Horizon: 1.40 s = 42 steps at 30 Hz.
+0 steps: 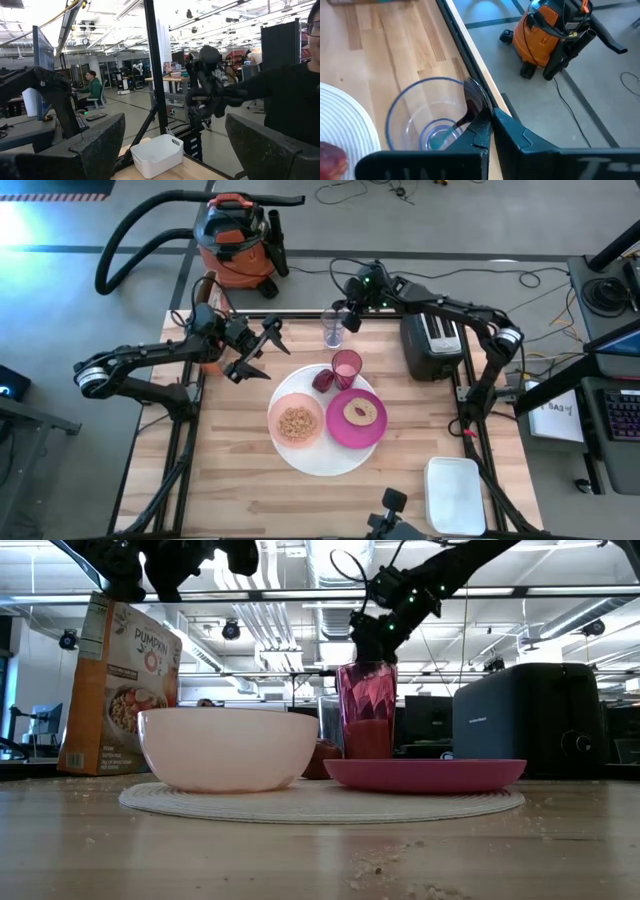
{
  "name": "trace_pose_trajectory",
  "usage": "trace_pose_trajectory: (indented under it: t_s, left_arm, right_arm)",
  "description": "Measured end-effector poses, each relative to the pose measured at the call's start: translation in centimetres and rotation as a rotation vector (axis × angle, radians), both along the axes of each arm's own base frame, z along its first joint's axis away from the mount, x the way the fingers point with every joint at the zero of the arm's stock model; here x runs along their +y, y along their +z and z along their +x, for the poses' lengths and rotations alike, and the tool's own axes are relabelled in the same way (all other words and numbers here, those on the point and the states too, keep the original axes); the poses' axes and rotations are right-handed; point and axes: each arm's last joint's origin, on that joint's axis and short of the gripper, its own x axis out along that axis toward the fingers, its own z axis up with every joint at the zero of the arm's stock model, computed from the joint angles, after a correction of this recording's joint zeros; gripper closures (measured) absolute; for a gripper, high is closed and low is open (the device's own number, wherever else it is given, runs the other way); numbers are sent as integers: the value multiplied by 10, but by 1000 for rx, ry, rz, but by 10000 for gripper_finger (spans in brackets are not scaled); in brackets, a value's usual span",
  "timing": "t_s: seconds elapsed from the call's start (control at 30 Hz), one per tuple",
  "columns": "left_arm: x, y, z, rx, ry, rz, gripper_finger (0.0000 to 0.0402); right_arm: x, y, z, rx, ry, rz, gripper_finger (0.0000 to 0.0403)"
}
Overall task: Arrange a breakfast setting
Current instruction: Put the blue spoon on the table to the left of the white table mat
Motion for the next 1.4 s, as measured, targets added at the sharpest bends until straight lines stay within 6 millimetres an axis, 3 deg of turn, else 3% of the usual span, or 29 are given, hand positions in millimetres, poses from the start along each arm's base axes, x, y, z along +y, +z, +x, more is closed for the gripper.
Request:
trace_pose_trajectory:
  t_s: [0.3, 0.43, 0.67, 0.83, 1.1, 1.4]
  left_arm:
    - [3, -4, 2, 4, 38, 23, 75]
    - [11, -16, 7, 31, 222, 44, 75]
    - [26, -26, 11, 66, 732, 92, 77]
    - [30, -34, 16, 102, 797, 74, 96]
    - [46, -49, 27, 115, 1114, 32, 150]
    - [58, -61, 40, 19, 1256, 27, 178]
  right_arm:
    - [10, 46, -9, -77, 19, 19, 394]
    - [18, 71, -15, -99, 25, 7, 394]
    - [30, 107, -27, -119, 31, -6, 394]
    - [39, 128, -26, -196, 12, 6, 394]
    - [53, 135, -15, -326, -149, 168, 394]
    - [66, 136, -7, -315, -361, 31, 394]
